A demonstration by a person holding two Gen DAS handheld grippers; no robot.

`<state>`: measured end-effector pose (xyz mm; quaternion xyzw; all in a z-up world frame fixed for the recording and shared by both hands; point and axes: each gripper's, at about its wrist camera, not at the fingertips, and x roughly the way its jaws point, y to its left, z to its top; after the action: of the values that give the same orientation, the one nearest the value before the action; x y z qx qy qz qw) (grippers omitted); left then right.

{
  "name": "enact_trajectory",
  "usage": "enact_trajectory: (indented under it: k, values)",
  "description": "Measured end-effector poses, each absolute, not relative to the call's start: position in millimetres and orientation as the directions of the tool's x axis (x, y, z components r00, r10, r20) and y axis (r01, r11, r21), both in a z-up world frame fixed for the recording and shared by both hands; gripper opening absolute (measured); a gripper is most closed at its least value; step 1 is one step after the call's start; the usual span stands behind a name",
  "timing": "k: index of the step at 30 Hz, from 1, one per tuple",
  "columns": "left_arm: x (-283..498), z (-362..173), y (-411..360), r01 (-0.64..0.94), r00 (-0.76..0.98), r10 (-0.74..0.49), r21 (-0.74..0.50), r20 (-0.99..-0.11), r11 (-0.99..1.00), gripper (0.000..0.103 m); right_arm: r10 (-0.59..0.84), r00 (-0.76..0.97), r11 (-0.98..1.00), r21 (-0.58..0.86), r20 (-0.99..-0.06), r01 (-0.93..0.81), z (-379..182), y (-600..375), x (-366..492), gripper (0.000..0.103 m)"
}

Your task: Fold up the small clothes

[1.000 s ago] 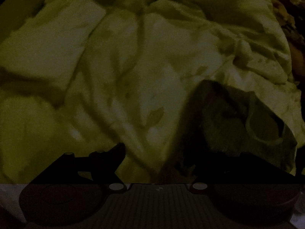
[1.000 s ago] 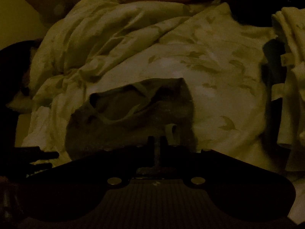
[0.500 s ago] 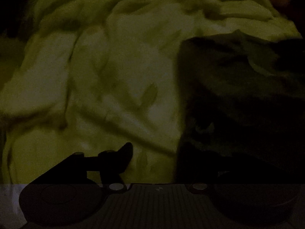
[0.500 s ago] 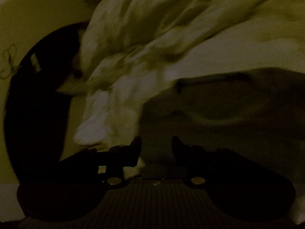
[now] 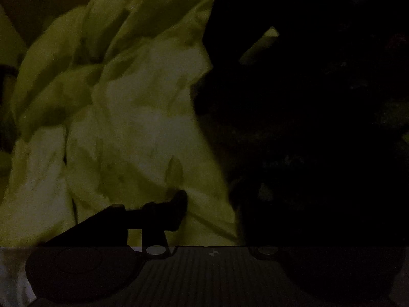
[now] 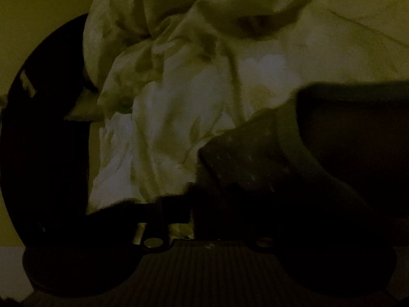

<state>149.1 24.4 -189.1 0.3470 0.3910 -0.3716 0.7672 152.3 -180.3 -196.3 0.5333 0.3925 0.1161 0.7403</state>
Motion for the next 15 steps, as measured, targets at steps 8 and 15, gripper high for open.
enact_trajectory:
  k: [8, 15]
  values:
    - [178.9, -192.2, 46.6, 0.722, 0.403, -0.206, 0.172, -0.892, 0.67, 0.083, 0.346, 0.767, 0.552, 0.778, -0.54, 0.299, -159.7, -194.9, 157.5, 0.002]
    - [194.0, -158.1, 63.7, 0.647, 0.388, -0.351, -0.019, -0.852, 0.762, 0.092, 0.417, 0.736, 0.625, 0.757, -0.533, 0.193, -137.7, -180.2, 129.6, 0.024]
